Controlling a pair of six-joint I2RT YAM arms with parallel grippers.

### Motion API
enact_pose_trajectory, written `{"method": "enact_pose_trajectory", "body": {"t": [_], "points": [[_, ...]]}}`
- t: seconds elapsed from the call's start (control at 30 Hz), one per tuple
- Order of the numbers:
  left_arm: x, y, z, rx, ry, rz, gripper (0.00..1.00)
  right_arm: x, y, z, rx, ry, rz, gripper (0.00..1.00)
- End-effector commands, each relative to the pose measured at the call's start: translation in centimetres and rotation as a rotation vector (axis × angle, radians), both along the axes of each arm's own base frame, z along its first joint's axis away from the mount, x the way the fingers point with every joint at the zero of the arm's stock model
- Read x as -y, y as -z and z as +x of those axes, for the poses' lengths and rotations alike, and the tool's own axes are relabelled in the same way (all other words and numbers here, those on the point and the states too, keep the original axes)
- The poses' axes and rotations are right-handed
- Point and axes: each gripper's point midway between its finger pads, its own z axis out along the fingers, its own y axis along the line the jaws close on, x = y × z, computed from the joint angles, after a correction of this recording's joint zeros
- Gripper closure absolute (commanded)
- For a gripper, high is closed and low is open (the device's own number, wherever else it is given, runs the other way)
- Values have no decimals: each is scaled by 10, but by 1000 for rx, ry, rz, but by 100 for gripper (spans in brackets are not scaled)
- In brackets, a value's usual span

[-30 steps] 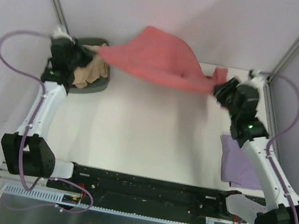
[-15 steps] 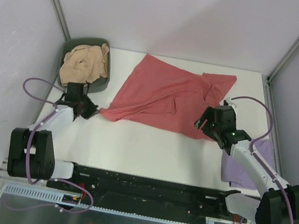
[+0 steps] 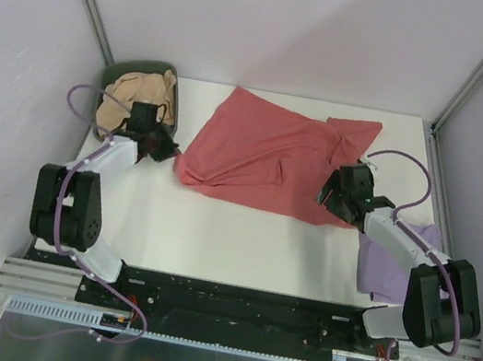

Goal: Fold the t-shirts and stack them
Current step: Flatten out the tshirt

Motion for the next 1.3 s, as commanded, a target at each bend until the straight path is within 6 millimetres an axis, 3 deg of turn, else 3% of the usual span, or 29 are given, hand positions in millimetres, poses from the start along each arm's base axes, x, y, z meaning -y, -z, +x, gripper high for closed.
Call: {"method": "enact_pose_trajectory", "body": {"t": [0.0, 0.3, 0.53, 0.67, 0.93, 1.13, 1.27], "points": [[12, -1, 20, 18, 38, 15, 100, 9, -14, 24, 66, 31, -19, 27], [3, 26, 17, -51, -36, 36, 100, 36, -2, 39, 42, 89, -93, 27], [-4, 28, 11, -57, -66, 46, 100, 33, -9, 85, 99, 70, -99, 27], [-14, 27, 4, -56, -90, 50, 100, 40, 0, 104, 80, 78, -135, 29], [-23, 29, -8, -64, -123, 41, 100, 41, 28, 119, 32, 64, -149, 34], [-24, 28, -16, -62, -131, 40, 100, 41, 33, 113, 0, 69, -153, 48], [-31, 23, -21, -50, -152, 43, 100, 41, 23, 110, 9, 73, -148, 72]]}}
